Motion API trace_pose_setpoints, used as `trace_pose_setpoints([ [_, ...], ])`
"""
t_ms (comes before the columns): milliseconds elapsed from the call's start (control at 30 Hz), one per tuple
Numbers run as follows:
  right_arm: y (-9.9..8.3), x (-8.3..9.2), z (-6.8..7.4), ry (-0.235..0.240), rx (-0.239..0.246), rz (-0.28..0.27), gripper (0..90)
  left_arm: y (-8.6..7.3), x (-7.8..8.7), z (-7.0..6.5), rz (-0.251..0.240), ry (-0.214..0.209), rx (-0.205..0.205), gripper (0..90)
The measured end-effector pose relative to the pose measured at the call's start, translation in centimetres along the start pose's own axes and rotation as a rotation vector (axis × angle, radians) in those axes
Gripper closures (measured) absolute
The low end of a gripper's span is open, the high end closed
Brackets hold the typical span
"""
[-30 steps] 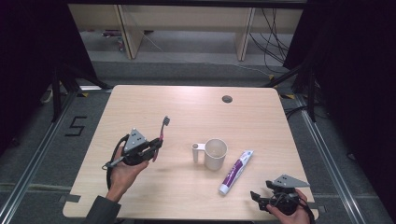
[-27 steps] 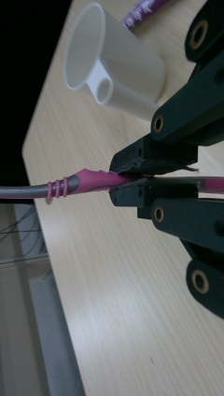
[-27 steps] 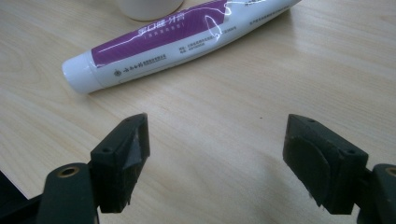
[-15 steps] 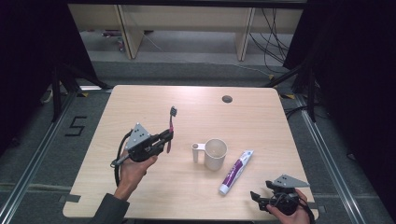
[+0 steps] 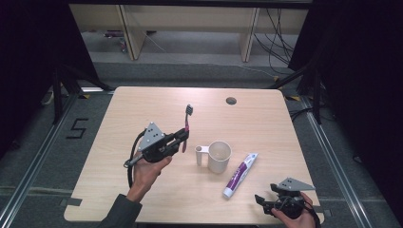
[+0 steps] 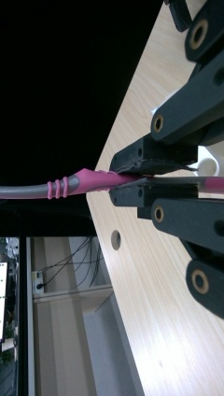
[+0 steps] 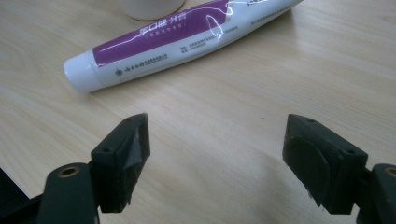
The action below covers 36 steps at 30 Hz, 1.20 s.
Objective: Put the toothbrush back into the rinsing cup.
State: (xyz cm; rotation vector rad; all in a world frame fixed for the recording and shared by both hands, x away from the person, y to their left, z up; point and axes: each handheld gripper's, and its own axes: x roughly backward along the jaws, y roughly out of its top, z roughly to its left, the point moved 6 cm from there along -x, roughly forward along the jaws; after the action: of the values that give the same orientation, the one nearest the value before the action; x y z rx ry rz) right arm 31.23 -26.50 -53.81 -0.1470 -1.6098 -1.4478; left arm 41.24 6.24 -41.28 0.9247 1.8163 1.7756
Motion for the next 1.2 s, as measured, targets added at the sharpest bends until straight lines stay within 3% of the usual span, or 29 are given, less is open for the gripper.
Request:
trace_pose_setpoints([
  [200,0.0,0.0,0.0,0.002,-0.002,-0.001,24.1,0.3,-0.7,-0.5,-0.009,-0.014,0.017,82.3],
  [267,0.0,0.0,0.0,-0.029,-0.019,0.001,24.1,0.4,-1.0,-0.7,-0.009,-0.014,0.013,82.3],
  [600,0.0,0.1,0.0,-0.012,-0.01,-0.001,24.0,0.8,-2.2,-1.2,-0.026,-0.032,0.022,82.4],
  [867,0.0,0.1,0.1,0.004,-0.007,0.0,24.0,0.3,-3.2,-1.3,-0.024,-0.041,0.027,82.3],
  [1000,0.1,0.1,-0.1,-0.019,-0.001,-0.009,24.0,-0.1,-3.7,-1.3,-0.02,-0.038,0.037,82.3],
  [1200,0.1,0.1,0.0,-0.015,-0.008,-0.008,24.1,-0.7,-4.4,-1.1,-0.011,-0.033,0.048,82.3],
])
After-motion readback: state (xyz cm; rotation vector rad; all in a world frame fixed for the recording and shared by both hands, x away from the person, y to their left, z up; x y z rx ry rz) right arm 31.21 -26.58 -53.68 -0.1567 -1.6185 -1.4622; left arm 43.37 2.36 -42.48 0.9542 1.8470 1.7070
